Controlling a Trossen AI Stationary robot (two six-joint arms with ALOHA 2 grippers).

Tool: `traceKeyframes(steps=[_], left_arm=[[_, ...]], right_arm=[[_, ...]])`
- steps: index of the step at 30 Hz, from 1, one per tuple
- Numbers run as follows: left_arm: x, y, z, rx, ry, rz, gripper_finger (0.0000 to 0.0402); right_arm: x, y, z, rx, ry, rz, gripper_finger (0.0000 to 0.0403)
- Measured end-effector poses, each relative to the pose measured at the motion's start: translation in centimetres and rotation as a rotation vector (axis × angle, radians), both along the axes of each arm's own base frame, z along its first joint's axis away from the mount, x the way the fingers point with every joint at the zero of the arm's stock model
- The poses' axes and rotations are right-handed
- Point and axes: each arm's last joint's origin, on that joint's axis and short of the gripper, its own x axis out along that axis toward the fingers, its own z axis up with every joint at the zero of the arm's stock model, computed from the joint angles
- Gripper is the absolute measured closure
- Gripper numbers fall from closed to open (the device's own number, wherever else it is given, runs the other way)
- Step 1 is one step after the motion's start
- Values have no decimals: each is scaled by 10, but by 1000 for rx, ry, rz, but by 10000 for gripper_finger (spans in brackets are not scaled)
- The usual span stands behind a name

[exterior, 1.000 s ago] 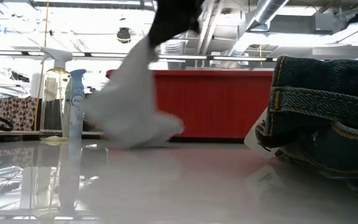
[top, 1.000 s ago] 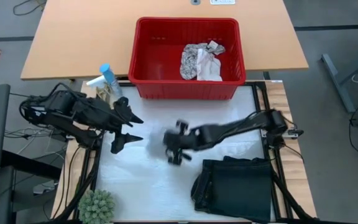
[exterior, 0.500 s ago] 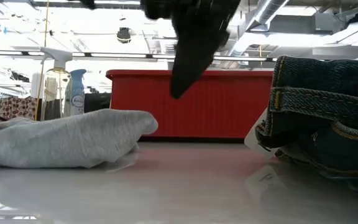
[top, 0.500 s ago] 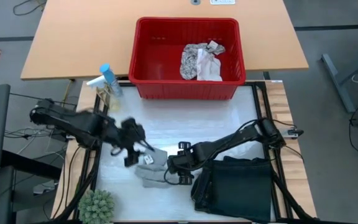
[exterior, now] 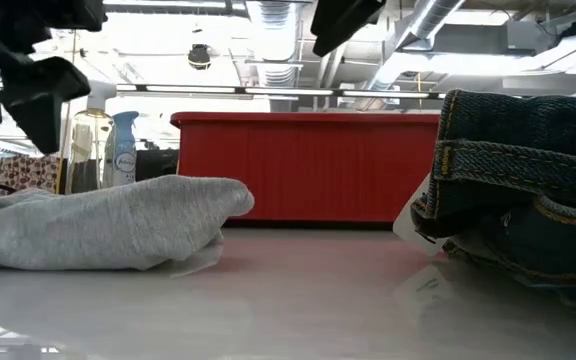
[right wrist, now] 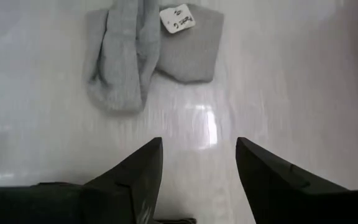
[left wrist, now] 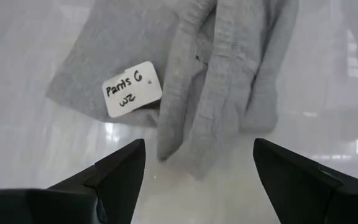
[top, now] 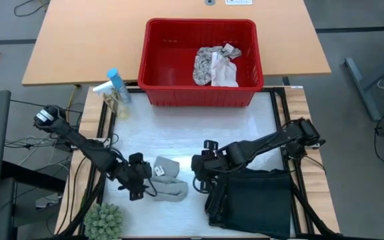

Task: Fold Laundry from Bin
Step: Fold the gray boxer from the red laundry bin

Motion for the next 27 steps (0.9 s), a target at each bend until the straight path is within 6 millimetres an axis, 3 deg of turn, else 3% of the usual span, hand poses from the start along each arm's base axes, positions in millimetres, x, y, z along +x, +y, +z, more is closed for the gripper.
traceKeyframes(steps=[13,19,27], left_arm=[[-8,-4,-24,57,-79,-39,123],[-4,-7,-34,53,-87,-70,199],[5,-15,-65,83,24,-92,280]], right_arm=[[-1,-1,2,12,-6,-31,175],[-1,-1,2,14,-9,-33,175],[-1,-1,2,26,-17,-48,175]])
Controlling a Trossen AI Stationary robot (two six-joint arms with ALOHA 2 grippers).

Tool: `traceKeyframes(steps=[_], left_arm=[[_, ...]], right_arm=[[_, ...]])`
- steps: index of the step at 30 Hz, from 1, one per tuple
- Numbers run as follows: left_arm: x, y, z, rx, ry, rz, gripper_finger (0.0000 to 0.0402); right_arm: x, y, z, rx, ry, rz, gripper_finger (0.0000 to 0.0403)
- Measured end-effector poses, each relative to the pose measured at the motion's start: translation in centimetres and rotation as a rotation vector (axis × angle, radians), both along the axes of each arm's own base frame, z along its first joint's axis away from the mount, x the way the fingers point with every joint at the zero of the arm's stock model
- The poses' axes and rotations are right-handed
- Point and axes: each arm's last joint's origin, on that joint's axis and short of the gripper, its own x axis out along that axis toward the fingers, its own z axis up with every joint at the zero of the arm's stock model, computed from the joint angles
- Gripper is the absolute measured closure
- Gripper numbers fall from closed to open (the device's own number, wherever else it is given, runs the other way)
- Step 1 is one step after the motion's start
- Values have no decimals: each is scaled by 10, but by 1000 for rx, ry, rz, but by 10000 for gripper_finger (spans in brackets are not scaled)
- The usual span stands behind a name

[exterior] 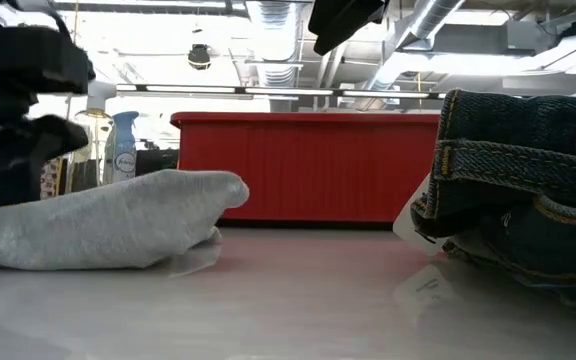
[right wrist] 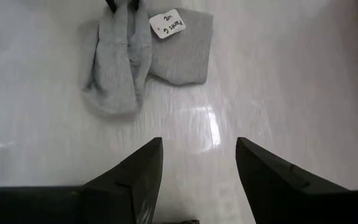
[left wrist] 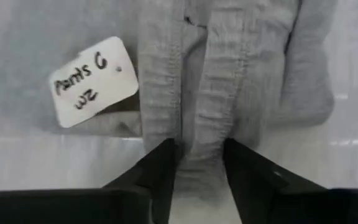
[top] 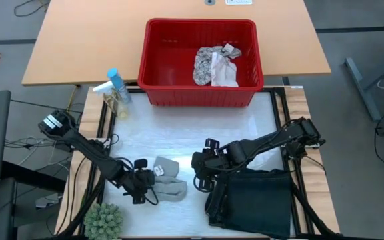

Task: Fold Laundry from Bin
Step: Fold the gray boxer from the red laundry bin

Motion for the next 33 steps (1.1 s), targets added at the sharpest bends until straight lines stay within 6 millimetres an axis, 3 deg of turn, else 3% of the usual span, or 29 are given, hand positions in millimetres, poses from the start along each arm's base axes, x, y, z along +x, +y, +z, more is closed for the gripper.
traceKeyframes(steps=[4,9,14,20,26,33], left_arm=[[4,-5,3,-48,21,-6,327],[11,-9,34,-66,-4,7,394],[15,-10,73,14,-26,17,397],[16,-9,108,86,0,4,399],[16,-8,122,117,5,-26,399],[11,-4,123,156,63,-17,400]], right_arm=[[0,0,0,9,-2,-9,175],[7,1,0,102,-33,2,175],[25,-1,-1,230,-108,106,175],[35,-17,2,232,-172,98,175],[45,-33,5,243,-252,66,175],[65,-42,-38,341,-223,108,175]])
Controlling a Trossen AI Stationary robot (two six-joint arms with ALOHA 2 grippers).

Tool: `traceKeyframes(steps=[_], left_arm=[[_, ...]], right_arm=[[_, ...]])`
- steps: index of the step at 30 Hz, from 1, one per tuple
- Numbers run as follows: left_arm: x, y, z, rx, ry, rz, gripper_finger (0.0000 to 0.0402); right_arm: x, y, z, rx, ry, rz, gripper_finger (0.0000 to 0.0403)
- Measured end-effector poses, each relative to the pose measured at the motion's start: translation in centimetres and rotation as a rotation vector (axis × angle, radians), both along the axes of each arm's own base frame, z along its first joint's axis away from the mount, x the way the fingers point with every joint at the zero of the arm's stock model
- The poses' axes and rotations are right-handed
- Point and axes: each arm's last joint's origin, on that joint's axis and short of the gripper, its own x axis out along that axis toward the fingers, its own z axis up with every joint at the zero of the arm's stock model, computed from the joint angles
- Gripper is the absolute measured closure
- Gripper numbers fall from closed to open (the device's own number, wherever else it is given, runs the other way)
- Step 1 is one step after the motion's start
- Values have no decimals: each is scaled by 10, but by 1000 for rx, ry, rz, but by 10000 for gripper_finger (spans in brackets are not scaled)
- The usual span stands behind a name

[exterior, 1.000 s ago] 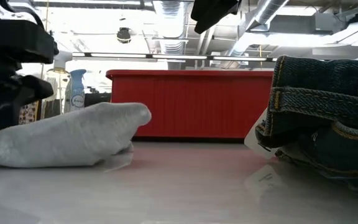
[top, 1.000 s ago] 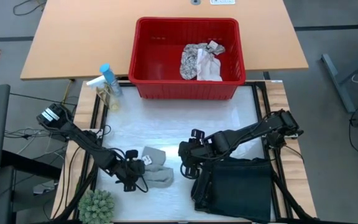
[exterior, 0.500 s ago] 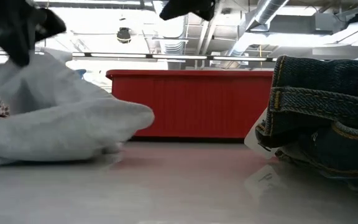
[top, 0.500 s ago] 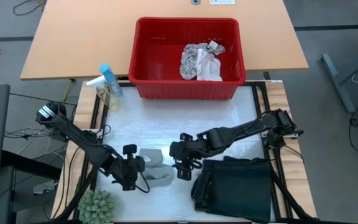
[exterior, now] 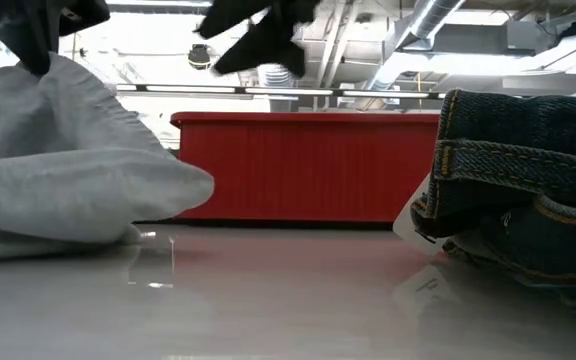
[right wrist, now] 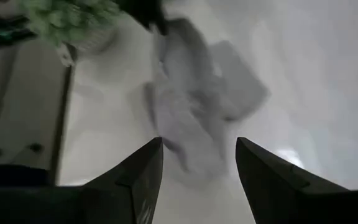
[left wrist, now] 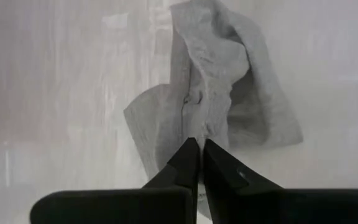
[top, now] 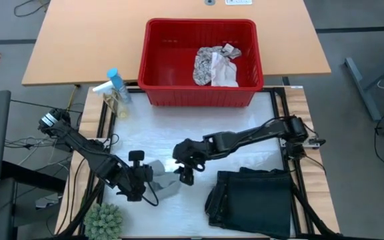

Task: Fold Laundry from Bin
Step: Fold the gray boxer from the red laundry bin

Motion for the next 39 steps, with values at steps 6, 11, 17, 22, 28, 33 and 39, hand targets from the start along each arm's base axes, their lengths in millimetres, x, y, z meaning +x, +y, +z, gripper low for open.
traceKeyframes(steps=[6,11,17,22,28,33,39], left_arm=[[-2,1,-1,5,20,0,400],[-2,1,-1,8,23,0,400],[-2,1,-1,10,19,1,400],[-2,1,-1,14,16,3,400],[-1,1,-1,15,15,0,400],[-1,1,-1,15,14,0,400],[-1,2,-1,28,4,6,400]], right_arm=[[17,-3,-40,32,78,10,175],[26,-1,-62,100,108,72,175],[33,-3,-84,99,137,65,175],[38,-12,-92,105,134,44,175],[39,-29,-90,91,135,20,175],[40,-42,-90,131,139,18,175],[40,-41,-91,136,137,51,175]])
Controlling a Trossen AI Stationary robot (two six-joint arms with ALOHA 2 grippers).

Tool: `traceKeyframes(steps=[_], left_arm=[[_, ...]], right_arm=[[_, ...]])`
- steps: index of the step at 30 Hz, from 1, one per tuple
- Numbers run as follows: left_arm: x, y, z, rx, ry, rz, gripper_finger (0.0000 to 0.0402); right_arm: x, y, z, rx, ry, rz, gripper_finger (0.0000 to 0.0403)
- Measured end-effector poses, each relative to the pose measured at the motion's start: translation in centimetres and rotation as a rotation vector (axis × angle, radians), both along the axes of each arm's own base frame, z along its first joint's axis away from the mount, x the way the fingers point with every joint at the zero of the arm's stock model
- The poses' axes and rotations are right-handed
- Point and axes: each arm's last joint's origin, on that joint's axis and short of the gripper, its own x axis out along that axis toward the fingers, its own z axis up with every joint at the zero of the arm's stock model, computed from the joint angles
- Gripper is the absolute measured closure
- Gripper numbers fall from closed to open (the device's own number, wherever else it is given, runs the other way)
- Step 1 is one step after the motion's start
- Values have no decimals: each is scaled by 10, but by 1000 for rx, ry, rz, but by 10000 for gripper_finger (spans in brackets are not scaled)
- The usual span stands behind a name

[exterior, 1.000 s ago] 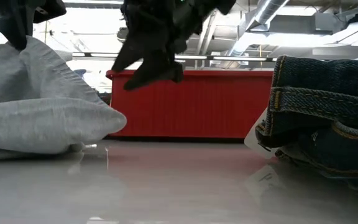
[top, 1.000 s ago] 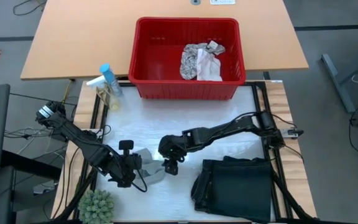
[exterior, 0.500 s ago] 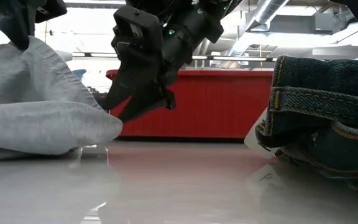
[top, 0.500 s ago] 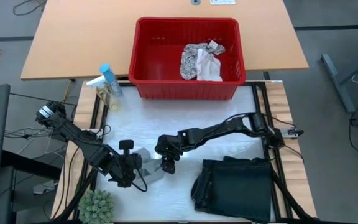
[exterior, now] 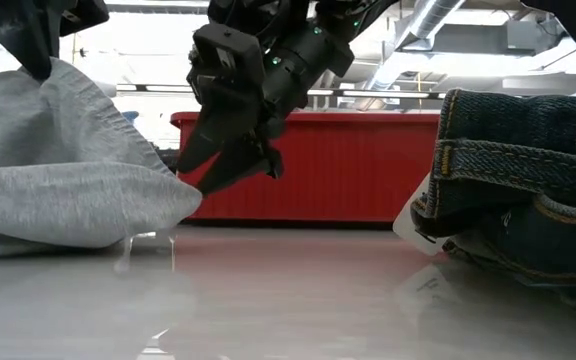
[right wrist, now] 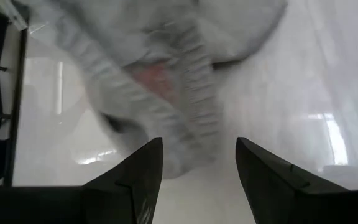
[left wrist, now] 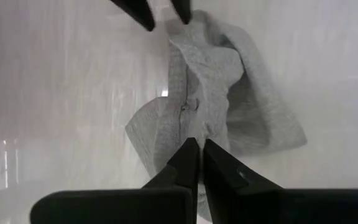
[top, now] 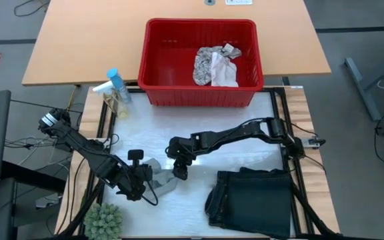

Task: Fold Laundry from Bin
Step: Fold the gray boxer from the red laundry bin

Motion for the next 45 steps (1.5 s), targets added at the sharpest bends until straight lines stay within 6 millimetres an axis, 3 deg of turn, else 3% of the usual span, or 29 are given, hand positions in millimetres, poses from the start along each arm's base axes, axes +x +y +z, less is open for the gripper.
traceKeyframes(steps=[14,25,29,34,35,39,45], left_arm=[[0,0,0,25,-11,-11,400],[0,1,0,23,-11,-7,400],[0,1,0,30,-15,-6,400],[1,1,0,45,-28,0,400],[1,1,0,45,-28,-1,400],[1,1,0,44,-26,0,400],[4,6,7,21,-24,55,400]], right_arm=[[3,-9,2,4,-56,49,175],[12,-6,-29,93,-12,79,182],[11,-6,-30,114,-6,95,237],[13,-4,-29,104,-41,123,368],[13,-4,-28,103,-47,123,379],[11,-5,-20,96,-30,70,380],[-12,-11,32,-4,-3,-65,380]])
